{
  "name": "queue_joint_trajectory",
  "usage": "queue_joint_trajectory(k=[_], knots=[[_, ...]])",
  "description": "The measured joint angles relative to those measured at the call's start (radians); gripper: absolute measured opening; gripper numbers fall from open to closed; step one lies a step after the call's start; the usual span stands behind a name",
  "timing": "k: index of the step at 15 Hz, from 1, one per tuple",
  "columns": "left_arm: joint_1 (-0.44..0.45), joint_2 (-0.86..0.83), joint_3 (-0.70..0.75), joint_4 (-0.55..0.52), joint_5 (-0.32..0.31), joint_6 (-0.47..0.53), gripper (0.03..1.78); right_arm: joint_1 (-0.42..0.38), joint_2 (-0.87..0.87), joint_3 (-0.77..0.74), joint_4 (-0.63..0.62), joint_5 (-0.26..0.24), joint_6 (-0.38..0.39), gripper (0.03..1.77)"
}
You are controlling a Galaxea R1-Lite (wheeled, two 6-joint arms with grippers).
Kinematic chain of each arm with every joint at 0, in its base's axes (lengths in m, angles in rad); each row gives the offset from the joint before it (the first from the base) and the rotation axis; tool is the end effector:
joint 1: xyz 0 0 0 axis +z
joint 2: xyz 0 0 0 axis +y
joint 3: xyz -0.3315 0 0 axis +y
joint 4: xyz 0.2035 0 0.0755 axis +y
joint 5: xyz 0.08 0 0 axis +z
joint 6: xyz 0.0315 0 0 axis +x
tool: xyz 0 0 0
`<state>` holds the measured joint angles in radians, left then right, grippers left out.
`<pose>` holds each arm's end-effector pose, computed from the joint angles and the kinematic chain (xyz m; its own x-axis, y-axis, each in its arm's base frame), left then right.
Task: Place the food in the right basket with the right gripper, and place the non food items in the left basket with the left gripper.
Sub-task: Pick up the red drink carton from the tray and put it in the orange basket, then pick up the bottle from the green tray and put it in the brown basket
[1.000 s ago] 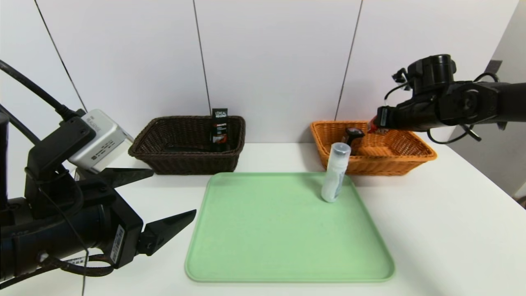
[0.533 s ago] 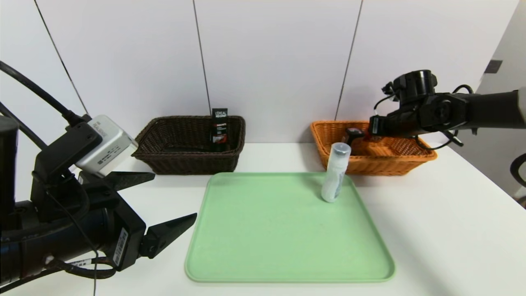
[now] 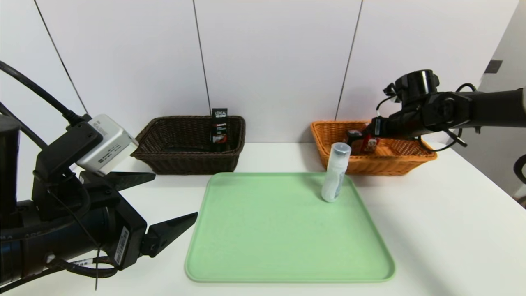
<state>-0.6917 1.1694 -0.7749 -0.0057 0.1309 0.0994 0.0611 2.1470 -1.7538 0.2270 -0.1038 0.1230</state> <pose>0.1492 -0.1182 0.2545 0.7898 -0.4847 -0.3758 0.5657 0.8125 0.1411 0.4874 0.0265 0.2050 0.8142 -0.0540 -0.5781 0.0944 0.9947 0.0401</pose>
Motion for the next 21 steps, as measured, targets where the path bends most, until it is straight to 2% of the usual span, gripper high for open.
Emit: queue_joint_trajectory(k=[6, 11, 13, 18, 21], knots=[[0.0, -0.004, -0.003, -0.021, 0.003, -0.004, 1.69, -0.001, -0.186, -0.018, 0.133, 0.006, 0.008, 1.55], [0.0, 0.003, -0.009, -0.059, -0.001, -0.01, 1.69, -0.001, -0.407, -0.001, 0.326, 0.011, 0.03, 1.62], [0.0, 0.026, -0.026, -0.096, -0.002, -0.01, 1.69, -0.001, -0.501, 0.06, 0.381, 0.013, 0.035, 1.64], [-0.003, 0.141, -0.161, -0.115, -0.002, -0.036, 1.69, 0.0, -0.726, 0.286, 0.393, 0.017, 0.043, 1.68], [-0.04, 0.254, -0.225, -0.167, -0.003, -0.033, 1.69, 0.004, -0.842, 0.41, 0.392, 0.054, 0.044, 1.69]])
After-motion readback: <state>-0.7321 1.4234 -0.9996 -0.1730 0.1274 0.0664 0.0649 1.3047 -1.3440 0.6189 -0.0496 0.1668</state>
